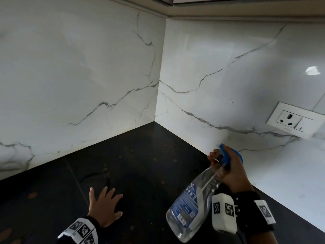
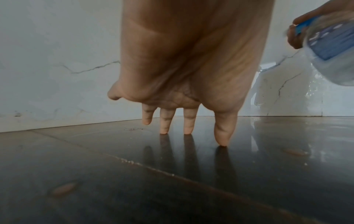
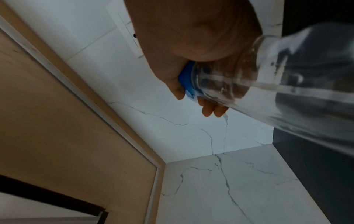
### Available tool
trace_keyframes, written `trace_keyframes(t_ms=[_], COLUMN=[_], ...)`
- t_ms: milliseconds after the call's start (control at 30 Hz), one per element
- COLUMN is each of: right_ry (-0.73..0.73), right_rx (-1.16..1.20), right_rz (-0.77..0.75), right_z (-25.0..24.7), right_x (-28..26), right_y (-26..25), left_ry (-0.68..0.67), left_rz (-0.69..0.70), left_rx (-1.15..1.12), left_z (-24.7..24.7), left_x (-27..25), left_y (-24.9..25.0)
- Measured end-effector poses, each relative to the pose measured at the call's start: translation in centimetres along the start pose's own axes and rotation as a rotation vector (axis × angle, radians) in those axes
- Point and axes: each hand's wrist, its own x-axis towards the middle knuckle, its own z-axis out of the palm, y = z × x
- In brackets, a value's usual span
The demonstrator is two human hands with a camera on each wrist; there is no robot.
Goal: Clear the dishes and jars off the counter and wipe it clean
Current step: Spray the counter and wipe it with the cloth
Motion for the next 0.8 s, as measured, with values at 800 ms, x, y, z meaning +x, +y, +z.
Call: trace_keyframes(t_ms=[800], right_ry=[-0.001], right_rx=[-0.121], right_rz=[0.047], right_z=[5.2], right_x=[2.4], right_y=[5.0], left_ry=[-0.021], left_rz=[0.019], left_rx=[-0.024], left_z=[1.0], left_x=[0.5], left_y=[-0.5])
